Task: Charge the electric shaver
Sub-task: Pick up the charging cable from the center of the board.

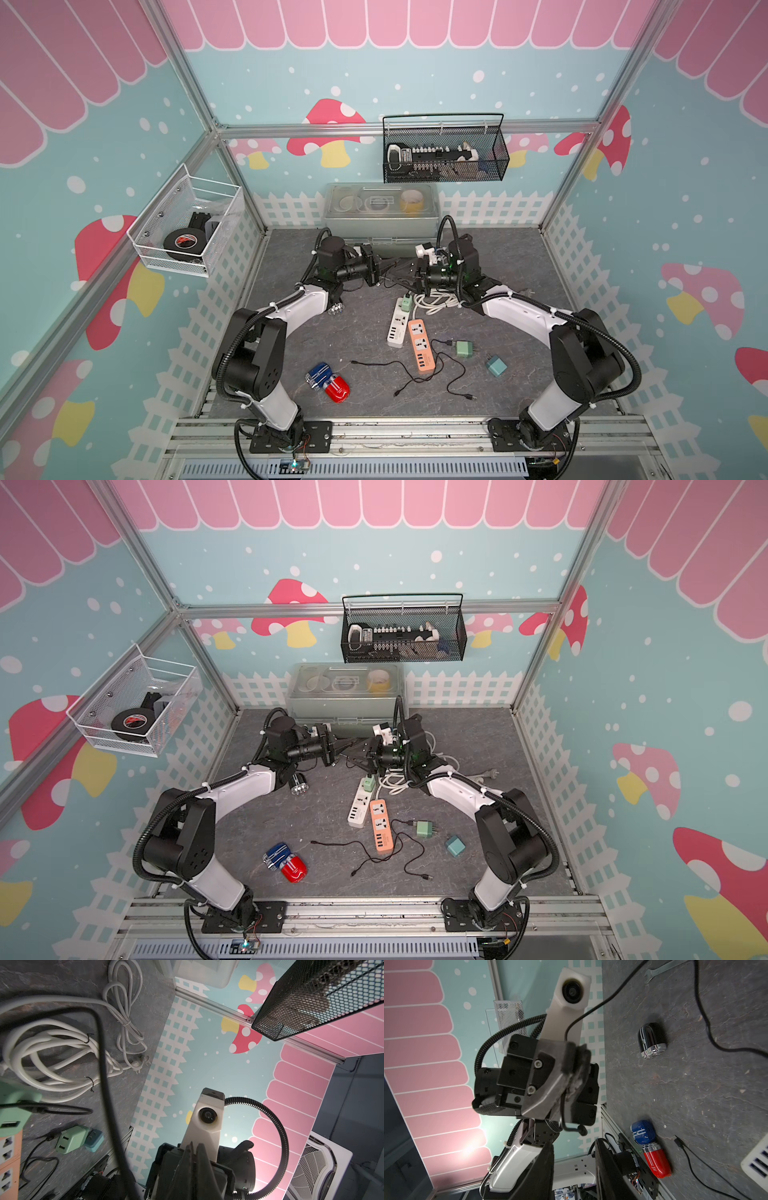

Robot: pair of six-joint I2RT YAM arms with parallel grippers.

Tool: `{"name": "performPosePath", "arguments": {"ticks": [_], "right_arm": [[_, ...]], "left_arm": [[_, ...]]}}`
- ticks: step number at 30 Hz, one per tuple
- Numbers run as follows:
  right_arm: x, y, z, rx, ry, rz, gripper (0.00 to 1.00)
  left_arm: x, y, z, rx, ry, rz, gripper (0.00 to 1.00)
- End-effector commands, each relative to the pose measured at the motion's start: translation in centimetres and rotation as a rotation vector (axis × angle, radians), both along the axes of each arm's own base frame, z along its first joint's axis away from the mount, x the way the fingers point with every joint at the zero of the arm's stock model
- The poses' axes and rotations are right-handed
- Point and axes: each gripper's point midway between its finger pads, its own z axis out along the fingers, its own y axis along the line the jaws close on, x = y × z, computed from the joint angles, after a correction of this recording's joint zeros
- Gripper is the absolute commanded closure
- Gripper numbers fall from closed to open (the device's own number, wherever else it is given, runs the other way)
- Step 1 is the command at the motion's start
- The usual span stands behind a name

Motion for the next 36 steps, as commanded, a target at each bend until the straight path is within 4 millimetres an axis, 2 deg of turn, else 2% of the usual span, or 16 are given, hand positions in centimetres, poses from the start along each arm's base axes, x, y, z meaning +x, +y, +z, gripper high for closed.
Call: {"name": "performPosePath", "arguments": {"ticks": [1, 9, 12, 14, 15, 17, 20, 23, 30, 36], "right_arm": [[0.7, 0.9, 1.3, 0.018, -0.058, 0.007, 0.70], [1.5, 0.7, 1.5, 0.031, -0.073, -0.025, 0.87], [1.5, 0.6, 1.5, 0.043, -0.071, -0.031, 1.00], [1.4, 0.6, 1.6, 0.052, -0.071, -0.032, 1.00], [1.3, 0.5, 1.6, 0.052, -0.070, -0.038, 1.00], [1.4, 0.0, 1.7, 0.051, -0.075, -0.068, 1.00], [1.7, -0.7, 2.2, 0.058, -0.075, -0.125, 1.00], [2.3, -1.2, 2.4, 0.074, -0.051, -0.189, 1.00], [3.4, -1.5, 2.3, 0.098, 0.072, -0.264, 1.00], [3.7, -1.5, 2.8, 0.117, 0.132, -0.280, 1.00]], "left_arm": [[-0.1, -0.9, 0.5, -0.011, -0.007, -0.043, 1.00], [-0.3, -1.3, 0.2, -0.011, 0.002, -0.057, 1.00], [-0.2, -1.3, 0.3, -0.012, 0.000, -0.053, 1.00], [0.1, -0.8, 0.5, -0.010, -0.008, -0.028, 1.00], [0.3, -0.4, 0.8, -0.003, -0.015, -0.005, 0.94], [0.8, 1.1, 1.1, 0.041, -0.034, 0.060, 0.73], [0.5, 3.8, 1.4, 0.163, -0.063, 0.148, 0.57], [-0.6, 5.4, 1.6, 0.243, -0.096, 0.187, 0.56], [-3.6, 5.6, 0.5, 0.347, -0.149, 0.104, 0.56], [-3.6, 5.7, -0.1, 0.366, -0.153, 0.116, 0.57]]}}
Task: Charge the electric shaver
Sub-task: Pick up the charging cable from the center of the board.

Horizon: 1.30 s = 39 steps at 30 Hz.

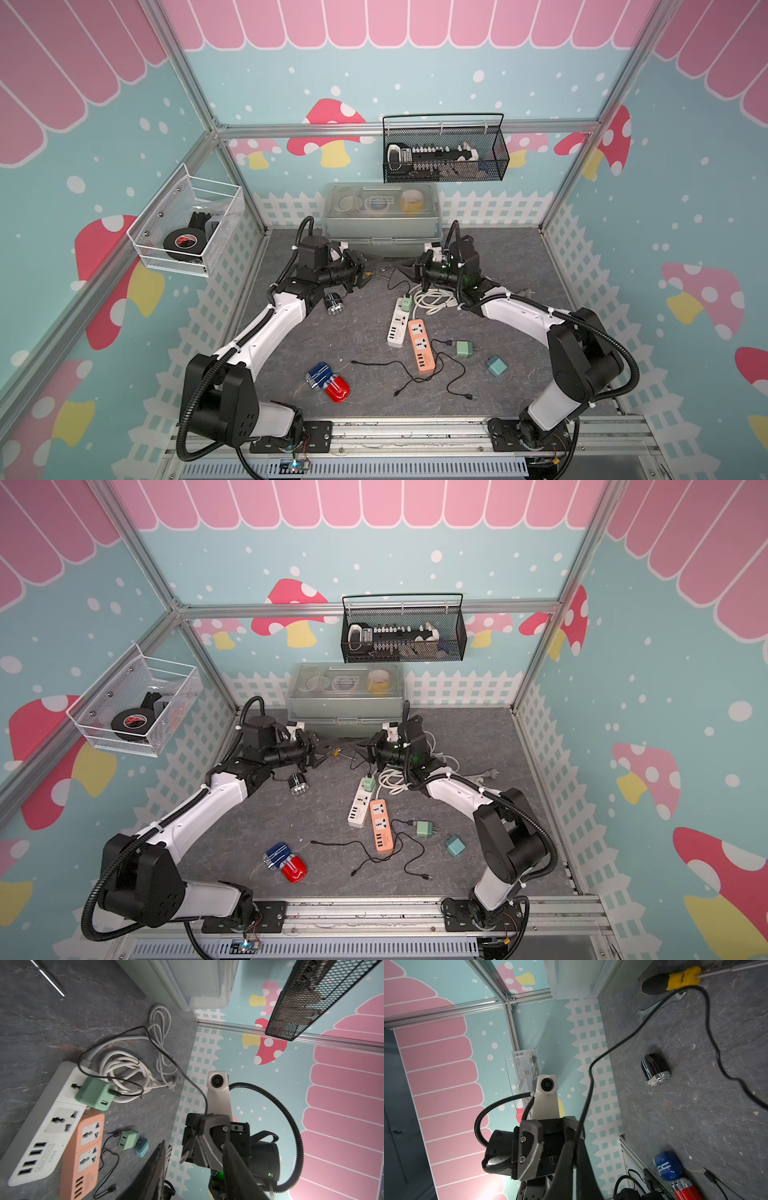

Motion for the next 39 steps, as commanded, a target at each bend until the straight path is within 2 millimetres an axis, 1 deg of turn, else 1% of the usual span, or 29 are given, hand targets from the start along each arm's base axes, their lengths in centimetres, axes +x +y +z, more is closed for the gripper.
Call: {"name": "performPosePath", "arguments": {"ticks": [1, 5, 9, 10, 11, 14, 15, 24, 26, 31, 32, 36, 37, 39], "right_arm": [[0.7, -0.2, 1.8, 0.056, 0.028, -0.040, 1.00], [0.7, -0.1, 2.0, 0.075, 0.059, -0.043, 1.00], [0.8, -0.2, 1.7, 0.081, 0.077, -0.054, 1.00], [0.8, -0.2, 1.7, 0.085, 0.082, -0.057, 1.00], [0.9, -0.3, 1.6, 0.090, 0.087, -0.060, 1.00], [0.9, -0.4, 1.5, 0.104, 0.093, -0.073, 1.00], [1.0, -0.4, 1.5, 0.104, 0.093, -0.074, 1.00], [0.7, -0.4, 1.3, 0.104, 0.105, -0.068, 1.00], [0.6, -0.3, 1.3, 0.108, 0.106, -0.068, 1.00], [0.5, -0.4, 1.2, 0.109, 0.111, -0.068, 1.00], [0.5, -0.4, 1.2, 0.109, 0.110, -0.070, 1.00], [0.6, -0.4, 1.5, 0.118, 0.097, -0.071, 1.00], [0.6, -0.4, 1.5, 0.117, 0.094, -0.072, 0.94], [0.6, -0.2, 1.6, 0.116, 0.082, -0.074, 0.79]], "left_arm": [[-0.1, 0.0, -0.8, 0.045, -0.021, 0.006, 0.57], [0.6, -0.8, -0.6, 0.020, -0.046, 0.031, 0.58], [1.1, -2.0, -0.3, -0.025, -0.069, 0.047, 0.64], [1.2, -2.1, -0.4, -0.026, -0.068, 0.050, 0.65], [1.3, -2.2, -0.3, -0.030, -0.071, 0.055, 0.68], [1.4, -2.0, -0.3, -0.041, -0.075, 0.072, 0.79], [1.4, -2.0, -0.3, -0.041, -0.076, 0.074, 0.81], [1.7, -1.9, -0.2, -0.050, -0.078, 0.095, 0.90], [1.8, -1.8, -0.3, -0.051, -0.078, 0.100, 0.93], [2.0, -1.8, -0.2, -0.055, -0.082, 0.108, 0.96], [2.0, -1.8, -0.2, -0.055, -0.081, 0.109, 1.00], [2.1, -1.8, -0.3, -0.070, -0.075, 0.115, 1.00], [2.1, -1.9, -0.2, -0.087, -0.073, 0.117, 1.00], [2.1, -2.2, -0.3, -0.112, -0.054, 0.115, 1.00]]}}
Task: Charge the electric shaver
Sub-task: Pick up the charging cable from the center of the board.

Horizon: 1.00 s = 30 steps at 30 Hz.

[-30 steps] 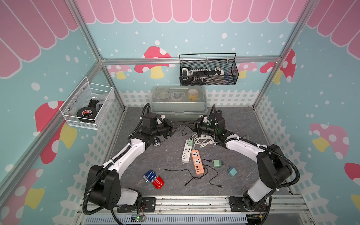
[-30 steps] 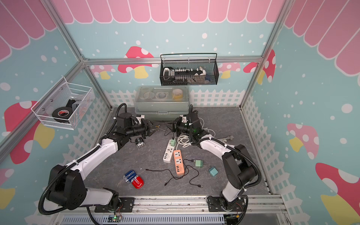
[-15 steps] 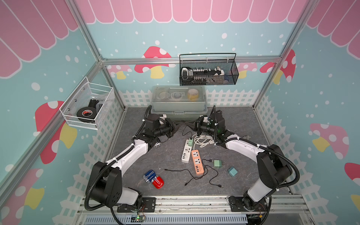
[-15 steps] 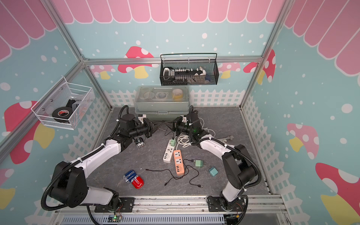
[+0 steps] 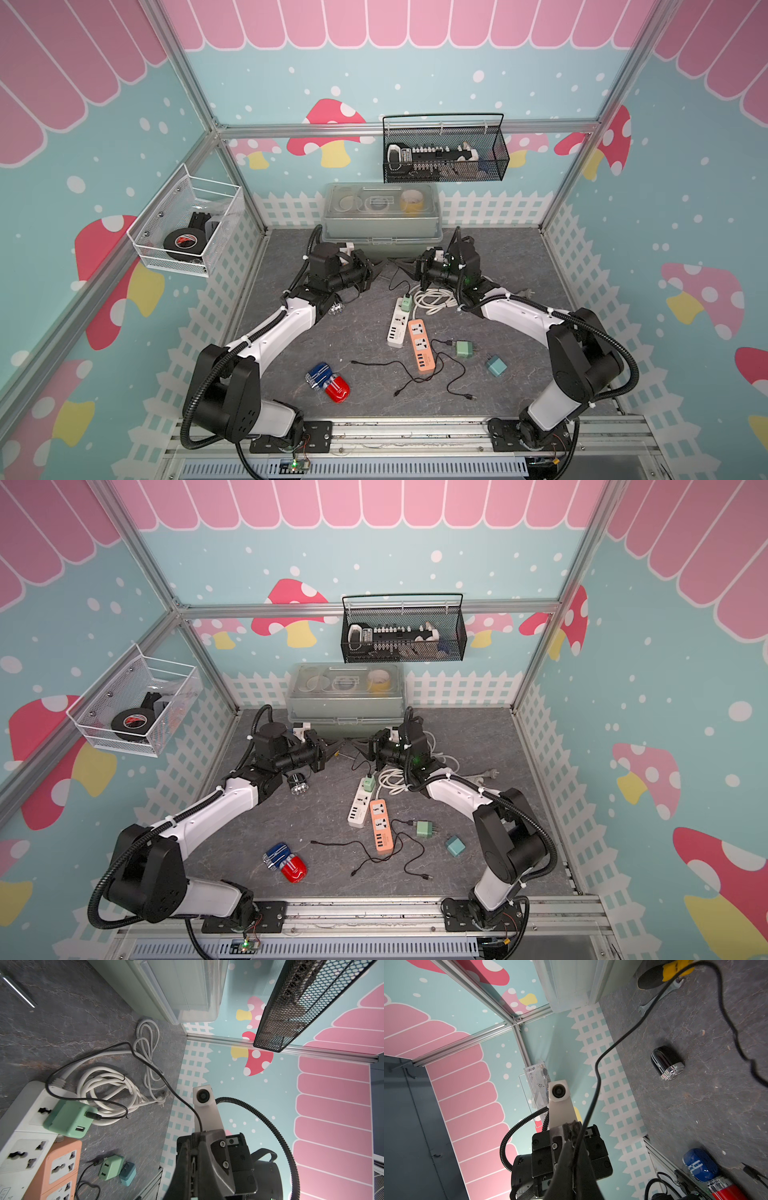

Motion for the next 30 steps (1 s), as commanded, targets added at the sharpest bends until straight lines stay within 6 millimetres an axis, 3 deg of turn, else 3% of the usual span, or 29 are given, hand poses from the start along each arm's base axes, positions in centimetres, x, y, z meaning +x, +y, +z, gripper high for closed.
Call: {"name": "performPosePath", "arguments": {"ticks": [1, 6, 12, 25, 27, 28, 30], "right_arm": [[-0.1, 0.3, 1.2, 0.027, -0.048, -0.004, 0.73], [0.1, 1.2, 0.9, 0.048, -0.048, -0.004, 0.67], [0.3, 1.3, 0.4, 0.038, -0.039, -0.005, 0.71], [0.7, 1.3, -0.3, 0.038, -0.027, -0.020, 1.00], [0.6, 1.3, -0.5, 0.036, -0.023, -0.019, 1.00], [0.6, 1.3, -0.5, 0.037, -0.024, -0.021, 1.00], [0.6, 1.2, -0.4, 0.036, -0.026, -0.025, 1.00]], "left_arm": [[0.4, -0.4, -0.3, -0.044, 0.020, 0.014, 1.00], [0.2, -1.0, -0.1, -0.076, 0.033, -0.001, 1.00], [0.3, -1.1, 0.3, -0.090, 0.029, 0.000, 1.00], [0.4, -1.3, 0.4, -0.101, 0.030, -0.008, 1.00], [0.5, -1.2, 0.6, -0.104, 0.026, -0.006, 1.00], [0.5, -1.2, 0.7, -0.101, 0.024, -0.004, 0.99], [0.5, -1.1, 0.6, -0.088, 0.026, 0.002, 0.86]]}}
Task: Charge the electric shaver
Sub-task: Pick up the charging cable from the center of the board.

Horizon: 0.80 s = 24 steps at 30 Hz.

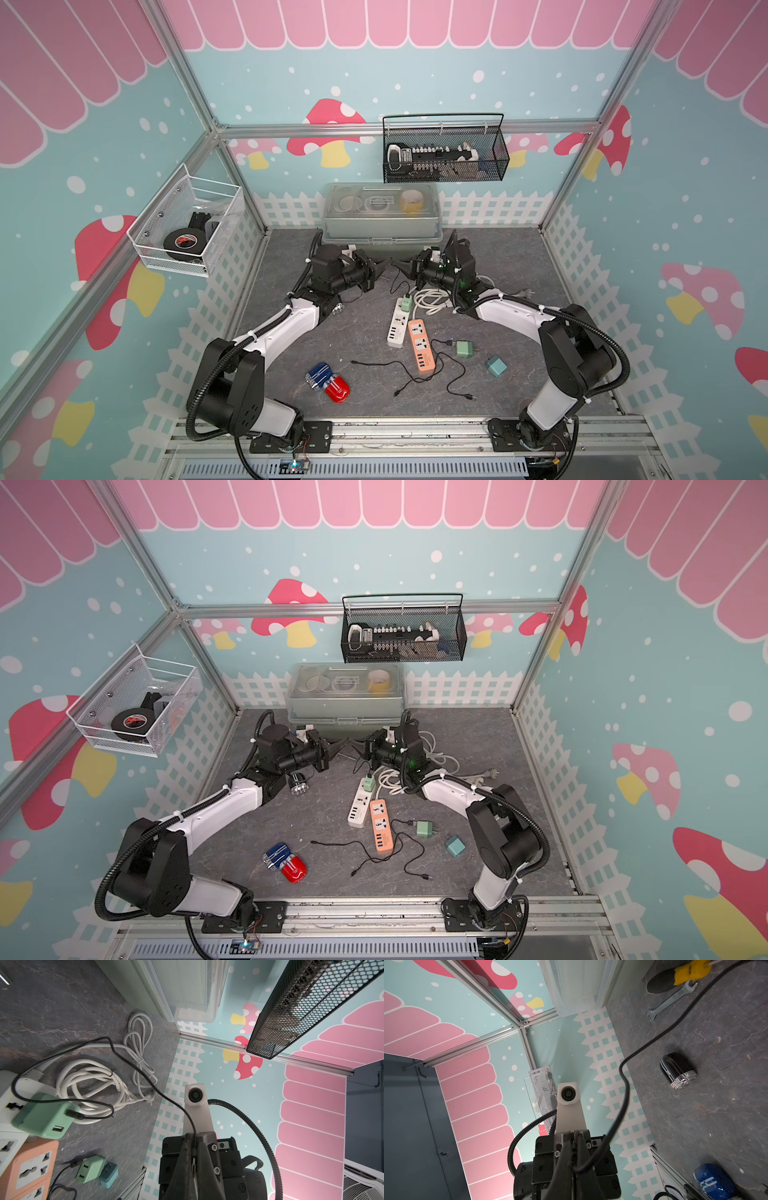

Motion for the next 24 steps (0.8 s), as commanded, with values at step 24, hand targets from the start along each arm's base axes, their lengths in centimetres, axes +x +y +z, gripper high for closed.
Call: {"name": "performPosePath", "arguments": {"ticks": [24], "right_arm": [[-0.5, -0.1, 0.0, 0.010, 0.003, 0.000, 1.00]], "left_arm": [[1.3, 0.5, -0.5, 0.042, -0.008, 0.031, 0.81]]}}
